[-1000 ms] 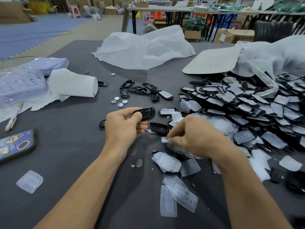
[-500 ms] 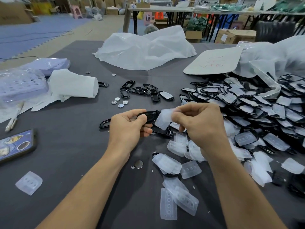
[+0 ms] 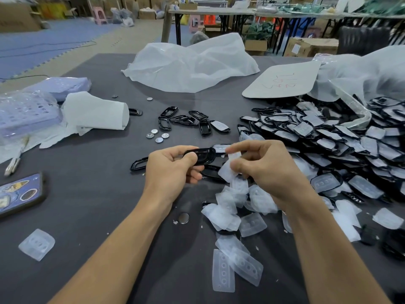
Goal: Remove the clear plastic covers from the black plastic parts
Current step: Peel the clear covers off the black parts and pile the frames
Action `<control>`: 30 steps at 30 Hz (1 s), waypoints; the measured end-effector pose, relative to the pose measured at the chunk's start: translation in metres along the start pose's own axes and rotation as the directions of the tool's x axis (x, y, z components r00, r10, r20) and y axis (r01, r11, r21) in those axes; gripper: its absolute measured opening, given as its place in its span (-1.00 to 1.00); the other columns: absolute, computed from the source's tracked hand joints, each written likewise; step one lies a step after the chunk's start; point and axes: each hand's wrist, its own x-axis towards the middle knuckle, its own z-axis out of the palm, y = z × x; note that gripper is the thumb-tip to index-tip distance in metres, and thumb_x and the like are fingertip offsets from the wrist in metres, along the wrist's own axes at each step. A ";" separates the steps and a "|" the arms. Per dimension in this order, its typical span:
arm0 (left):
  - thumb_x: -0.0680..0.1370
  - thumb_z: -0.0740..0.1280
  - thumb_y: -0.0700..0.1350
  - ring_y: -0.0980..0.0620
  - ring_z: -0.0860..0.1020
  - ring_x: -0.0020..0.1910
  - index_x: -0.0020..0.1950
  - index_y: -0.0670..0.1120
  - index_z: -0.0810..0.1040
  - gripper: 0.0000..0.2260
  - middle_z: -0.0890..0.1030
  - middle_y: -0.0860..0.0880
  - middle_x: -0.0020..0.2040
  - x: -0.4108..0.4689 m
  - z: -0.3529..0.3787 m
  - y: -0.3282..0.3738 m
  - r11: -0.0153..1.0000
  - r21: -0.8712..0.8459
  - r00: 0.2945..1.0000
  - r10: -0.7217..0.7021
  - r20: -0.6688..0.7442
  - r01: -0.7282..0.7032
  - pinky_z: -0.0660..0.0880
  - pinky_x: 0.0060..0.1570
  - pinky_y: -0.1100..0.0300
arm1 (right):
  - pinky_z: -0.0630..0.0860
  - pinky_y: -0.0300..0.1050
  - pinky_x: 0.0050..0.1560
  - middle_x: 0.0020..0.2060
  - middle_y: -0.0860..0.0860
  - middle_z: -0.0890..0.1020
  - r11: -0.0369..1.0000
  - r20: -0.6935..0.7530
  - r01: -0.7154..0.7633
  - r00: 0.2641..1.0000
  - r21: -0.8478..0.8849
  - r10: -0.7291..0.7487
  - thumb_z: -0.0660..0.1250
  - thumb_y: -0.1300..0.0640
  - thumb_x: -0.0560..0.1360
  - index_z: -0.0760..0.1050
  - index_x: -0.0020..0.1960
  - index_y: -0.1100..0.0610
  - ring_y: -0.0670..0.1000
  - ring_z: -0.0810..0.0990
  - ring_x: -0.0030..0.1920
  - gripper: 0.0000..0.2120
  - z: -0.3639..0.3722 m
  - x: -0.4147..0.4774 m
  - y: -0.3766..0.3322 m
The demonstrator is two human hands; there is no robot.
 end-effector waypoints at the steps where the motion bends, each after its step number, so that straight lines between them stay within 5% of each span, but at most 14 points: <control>1: 0.60 0.35 -0.29 0.02 0.62 -0.45 -0.02 -0.08 0.74 -0.81 0.73 -0.16 -0.29 0.000 0.000 0.000 1.000 0.002 1.000 -0.001 0.006 0.001 0.56 -0.42 0.23 | 0.52 -0.22 -0.28 -0.35 0.15 0.67 1.000 0.021 0.005 1.000 0.004 -0.005 0.48 0.38 0.43 0.71 0.00 0.06 -0.04 0.51 -0.40 -0.74 0.002 -0.001 0.000; 6: 0.59 0.40 -0.30 0.02 0.65 -0.43 -0.02 -0.07 0.68 -0.86 0.73 -0.19 -0.29 -0.002 0.000 -0.002 0.999 0.028 0.999 0.027 0.040 -0.029 0.58 -0.41 0.22 | 0.46 -0.29 -0.43 -0.44 0.07 0.65 0.986 -0.111 0.046 0.993 0.163 -0.028 0.54 0.43 0.37 0.64 -0.21 0.19 0.00 0.55 -0.47 -0.82 0.009 0.003 -0.002; 11: 0.54 0.45 -0.29 -0.03 0.66 -0.42 -0.10 -0.12 0.62 -0.92 0.71 -0.17 -0.33 0.000 0.002 -0.007 0.994 0.107 0.999 0.024 0.043 -0.029 0.59 -0.38 0.16 | 0.48 -0.37 -0.25 -0.37 -0.10 0.68 0.968 -0.218 0.093 0.975 0.231 -0.042 0.47 0.38 0.49 0.73 -0.19 0.12 -0.19 0.55 -0.35 -0.80 0.010 0.006 -0.001; 15: 0.49 0.50 -0.31 -0.05 0.66 -0.41 -0.17 -0.10 0.70 -0.88 0.72 -0.15 -0.32 0.001 0.000 -0.007 0.992 0.123 0.999 0.033 0.019 -0.035 0.61 -0.32 0.13 | 0.50 -0.14 -0.13 -0.29 0.01 0.61 0.985 -0.193 0.063 0.981 0.164 -0.031 0.32 0.41 0.56 0.76 -0.16 0.02 -0.02 0.49 -0.26 -0.63 0.011 0.008 0.004; 19: 0.50 0.47 -0.35 0.00 0.64 -0.40 -0.16 -0.07 0.77 -0.81 0.74 -0.14 -0.26 0.000 0.000 -0.005 0.997 0.080 1.000 0.000 0.022 -0.002 0.58 -0.35 0.20 | 0.55 -0.21 -0.36 -0.39 -0.07 0.58 0.980 -0.142 0.045 0.990 0.193 -0.017 0.36 0.42 0.52 0.68 0.04 0.08 -0.01 0.55 -0.40 -0.72 0.013 0.006 0.003; 22: 0.54 0.42 -0.36 0.03 0.65 -0.37 -0.08 -0.11 0.78 -0.80 0.74 -0.16 -0.25 -0.001 0.001 -0.003 0.998 0.042 0.997 -0.055 0.056 0.053 0.58 -0.33 0.24 | 0.44 -0.28 -0.45 -0.43 0.01 0.64 0.979 -0.111 0.096 0.991 0.179 -0.077 0.51 0.41 0.43 0.67 -0.21 0.09 -0.06 0.54 -0.47 -0.77 0.016 0.004 0.002; 25: 0.58 0.39 -0.35 0.04 0.67 -0.35 -0.01 -0.14 0.76 -0.82 0.75 -0.16 -0.21 -0.003 0.002 0.000 0.994 -0.004 0.988 -0.110 0.109 0.111 0.61 -0.31 0.25 | 0.50 -0.27 -0.33 -0.41 0.01 0.67 0.985 -0.050 0.106 0.994 0.135 -0.100 0.55 0.39 0.39 0.69 -0.31 0.11 -0.11 0.56 -0.40 -0.78 0.021 0.004 0.002; 30: 0.64 0.32 -0.30 -0.01 0.75 -0.19 0.09 -0.18 0.72 -0.82 0.76 -0.18 -0.11 -0.004 0.000 0.006 0.986 -0.035 0.967 -0.155 0.202 0.166 0.63 -0.26 0.24 | 0.64 0.11 -0.04 -0.30 0.15 0.71 0.997 -0.012 0.082 0.997 -0.009 -0.082 0.53 0.36 0.40 0.72 -0.27 0.10 0.04 0.63 -0.28 -0.82 0.028 0.005 0.004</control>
